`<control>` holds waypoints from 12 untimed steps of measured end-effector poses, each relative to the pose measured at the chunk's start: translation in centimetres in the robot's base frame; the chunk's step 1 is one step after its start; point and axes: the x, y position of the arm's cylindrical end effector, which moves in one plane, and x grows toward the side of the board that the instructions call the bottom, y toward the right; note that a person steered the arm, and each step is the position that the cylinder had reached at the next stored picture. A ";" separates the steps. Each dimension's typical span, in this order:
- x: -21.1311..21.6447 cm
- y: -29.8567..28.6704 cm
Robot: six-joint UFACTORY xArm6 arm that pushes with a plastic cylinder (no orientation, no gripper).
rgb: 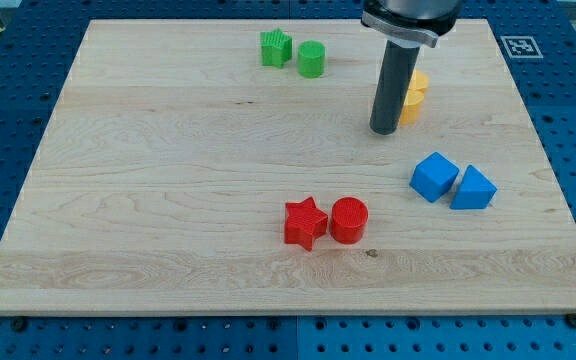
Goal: Move the yellow blocks vertically above the blue cube
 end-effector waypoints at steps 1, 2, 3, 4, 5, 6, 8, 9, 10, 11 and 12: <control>0.1 0.5; 0.1 0.7; -0.2 1.3; -0.8 2.1; -1.8 3.2; -3.2 3.3; -4.8 3.3; -4.9 3.3; -5.5 3.3; -6.6 3.3; -7.2 3.3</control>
